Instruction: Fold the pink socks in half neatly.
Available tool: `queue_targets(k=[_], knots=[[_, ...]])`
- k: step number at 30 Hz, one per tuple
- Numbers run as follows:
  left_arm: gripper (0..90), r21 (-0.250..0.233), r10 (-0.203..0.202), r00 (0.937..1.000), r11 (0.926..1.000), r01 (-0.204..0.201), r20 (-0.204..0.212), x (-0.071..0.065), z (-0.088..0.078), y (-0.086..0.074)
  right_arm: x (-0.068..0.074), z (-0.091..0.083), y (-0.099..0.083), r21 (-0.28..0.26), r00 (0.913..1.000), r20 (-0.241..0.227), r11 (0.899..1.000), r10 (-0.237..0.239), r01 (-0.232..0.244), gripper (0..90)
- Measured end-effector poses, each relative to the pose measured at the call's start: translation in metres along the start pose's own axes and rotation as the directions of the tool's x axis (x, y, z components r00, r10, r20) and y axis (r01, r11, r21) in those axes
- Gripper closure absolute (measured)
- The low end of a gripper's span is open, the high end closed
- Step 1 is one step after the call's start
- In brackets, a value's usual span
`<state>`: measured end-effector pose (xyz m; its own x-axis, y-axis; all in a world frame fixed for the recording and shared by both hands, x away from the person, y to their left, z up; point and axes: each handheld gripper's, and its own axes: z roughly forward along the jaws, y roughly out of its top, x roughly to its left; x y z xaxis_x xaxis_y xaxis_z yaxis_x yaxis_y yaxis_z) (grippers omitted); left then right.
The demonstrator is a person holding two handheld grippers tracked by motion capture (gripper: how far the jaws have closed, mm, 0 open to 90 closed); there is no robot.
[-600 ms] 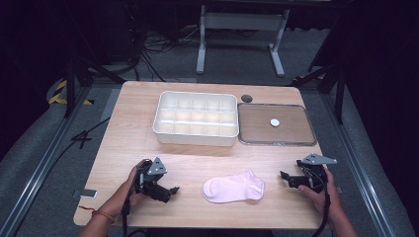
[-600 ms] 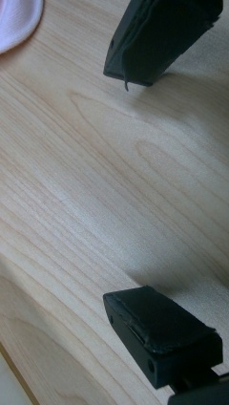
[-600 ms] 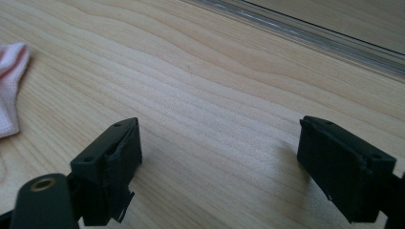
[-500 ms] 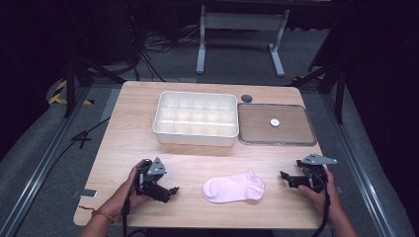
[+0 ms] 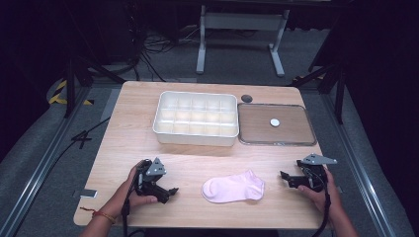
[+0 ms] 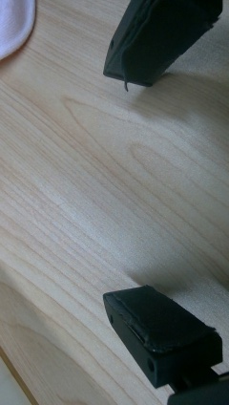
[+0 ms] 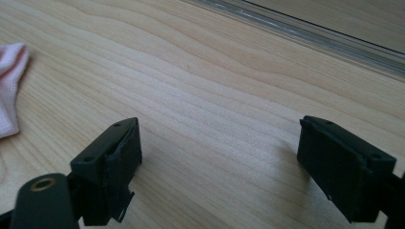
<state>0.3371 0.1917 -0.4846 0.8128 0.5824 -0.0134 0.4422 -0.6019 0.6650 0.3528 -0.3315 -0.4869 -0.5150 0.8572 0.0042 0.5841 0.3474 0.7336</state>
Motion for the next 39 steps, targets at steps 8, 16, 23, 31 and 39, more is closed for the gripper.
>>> queue_targets(k=[8,16,23,31,39], knots=[[0.3,0.001,0.005,1.0000,1.0000,-0.005,0.006,0.001,0.000,0.000,-0.001,-0.002,0.000,0.009,0.9996,-0.025,1.000,-0.015,0.015,17.7],[0.4,0.000,0.005,1.0000,1.0000,-0.005,0.005,0.001,-0.001,-0.001,0.008,-0.006,0.005,-0.015,0.9973,-0.064,0.999,-0.037,0.036,37.4],[0.4,0.001,0.006,1.0000,1.0000,-0.006,0.006,0.001,-0.001,0.000,0.022,-0.007,0.012,-0.036,0.9933,-0.082,0.996,-0.081,0.078,46.8],[0.3,0.002,0.006,1.0000,1.0000,-0.006,0.005,0.001,-0.001,0.000,0.035,-0.016,0.021,-0.113,0.9850,-0.138,0.990,-0.103,0.088,49.3],[0.3,0.000,0.005,1.0000,1.0000,-0.005,0.006,0.001,0.000,-0.001,0.057,-0.015,0.030,-0.141,0.9683,-0.186,0.980,-0.167,0.142,55.9]])
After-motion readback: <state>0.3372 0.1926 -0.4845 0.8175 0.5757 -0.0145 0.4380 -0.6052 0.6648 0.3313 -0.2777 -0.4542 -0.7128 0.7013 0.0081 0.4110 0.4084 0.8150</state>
